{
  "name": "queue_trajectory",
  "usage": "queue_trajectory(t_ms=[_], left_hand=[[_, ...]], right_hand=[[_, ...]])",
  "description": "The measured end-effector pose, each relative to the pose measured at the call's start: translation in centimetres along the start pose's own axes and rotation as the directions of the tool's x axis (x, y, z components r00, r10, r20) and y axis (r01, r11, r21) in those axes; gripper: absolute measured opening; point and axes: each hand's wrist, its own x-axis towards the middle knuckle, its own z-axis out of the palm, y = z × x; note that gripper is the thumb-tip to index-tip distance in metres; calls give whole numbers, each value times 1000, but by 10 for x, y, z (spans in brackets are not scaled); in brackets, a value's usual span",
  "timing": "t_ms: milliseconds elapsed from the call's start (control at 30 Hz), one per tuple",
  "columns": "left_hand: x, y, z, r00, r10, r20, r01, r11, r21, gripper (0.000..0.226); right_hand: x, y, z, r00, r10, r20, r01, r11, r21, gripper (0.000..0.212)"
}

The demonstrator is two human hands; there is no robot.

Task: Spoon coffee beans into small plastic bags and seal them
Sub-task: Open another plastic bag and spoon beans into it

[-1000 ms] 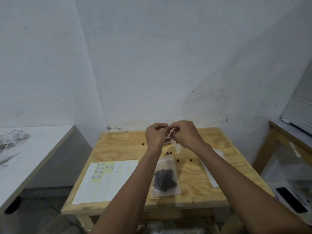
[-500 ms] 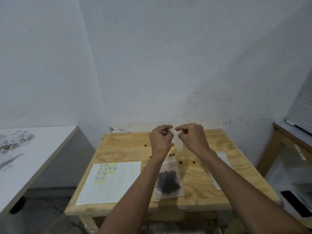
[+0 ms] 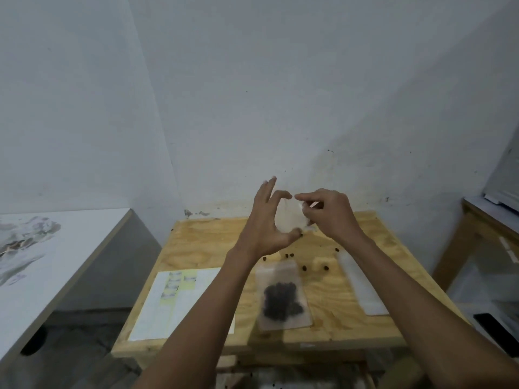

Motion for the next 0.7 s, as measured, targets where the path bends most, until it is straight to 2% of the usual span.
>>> queue_trajectory(t_ms=[67, 200, 267, 367, 533, 600, 700], left_hand=[[-3, -2, -5, 999, 49, 13, -50, 997, 64, 75], [-9, -3, -4, 975, 135, -176, -126, 990, 62, 73], [-14, -6, -3, 967, 101, -235, -91, 995, 52, 85], [-22, -10, -2, 968, -12, -250, 9, 1000, -12, 113], [-26, -25, 4, 953, -28, -301, 30, 1000, 4, 102], [-27, -32, 5, 949, -41, -312, 43, 999, 2, 97], [-27, -49, 2, 942, -80, -325, 89, 996, 15, 93]], right_hand=[[2, -5, -2, 998, 29, 47, -34, 994, 107, 28], [3, -11, 2, 986, 80, 144, -115, 962, 249, 30], [2, -11, 4, 977, 107, 184, -165, 925, 341, 29], [1, -8, 9, 961, 136, 240, -229, 879, 419, 28], [3, 1, 22, 935, 161, 315, -299, 837, 458, 24], [8, 8, 27, 940, 181, 288, -300, 839, 454, 20], [25, 35, 38, 960, 266, 88, -280, 914, 292, 13]])
